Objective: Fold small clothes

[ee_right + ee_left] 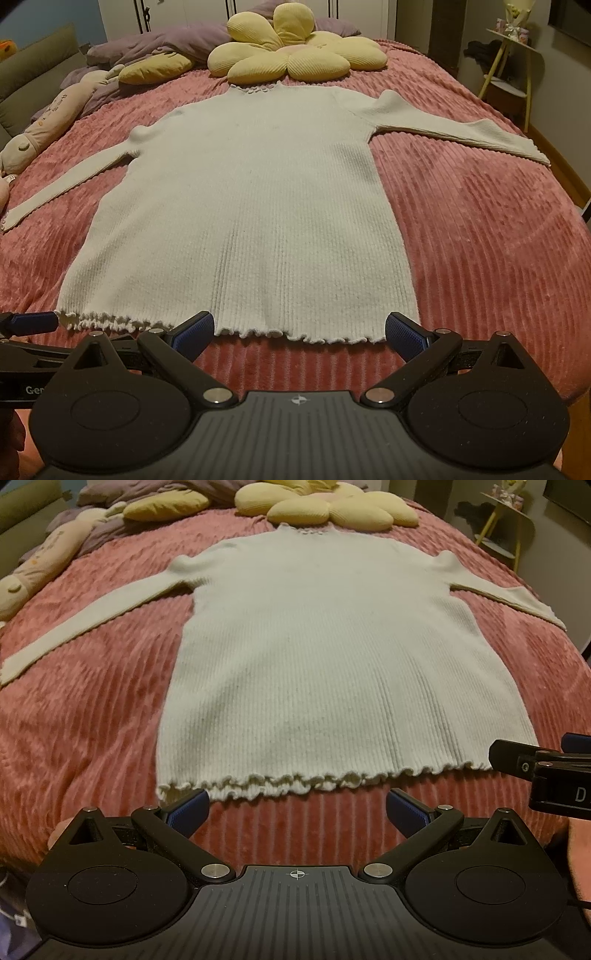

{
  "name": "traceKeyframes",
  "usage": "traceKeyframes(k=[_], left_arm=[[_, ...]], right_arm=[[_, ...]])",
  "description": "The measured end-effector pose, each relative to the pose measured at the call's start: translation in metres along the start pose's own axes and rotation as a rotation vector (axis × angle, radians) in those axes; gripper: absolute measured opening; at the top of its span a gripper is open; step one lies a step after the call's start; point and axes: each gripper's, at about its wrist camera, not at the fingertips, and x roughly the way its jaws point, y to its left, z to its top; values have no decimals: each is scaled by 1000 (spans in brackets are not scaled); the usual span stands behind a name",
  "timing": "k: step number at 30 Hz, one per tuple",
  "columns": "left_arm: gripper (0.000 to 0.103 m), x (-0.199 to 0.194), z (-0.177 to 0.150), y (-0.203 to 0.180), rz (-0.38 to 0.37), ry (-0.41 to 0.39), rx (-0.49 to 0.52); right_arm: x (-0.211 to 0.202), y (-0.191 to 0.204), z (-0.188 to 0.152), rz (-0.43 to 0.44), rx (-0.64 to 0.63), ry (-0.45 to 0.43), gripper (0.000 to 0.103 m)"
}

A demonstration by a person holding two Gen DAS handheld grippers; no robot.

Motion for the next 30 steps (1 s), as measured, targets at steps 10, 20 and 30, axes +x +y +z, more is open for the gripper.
traceKeyframes(k=[10, 20, 30], left_arm=[[103, 0, 0, 2, -9, -1, -11], [103, 0, 0, 3, -9, -2, -15], [103, 2, 1, 4, -10, 1, -20]], right_arm=[[0, 0, 0, 4, 1, -4, 99], [-1, 0, 0, 4, 2, -10, 99], [-1, 0, 0, 1, -4, -24, 99]])
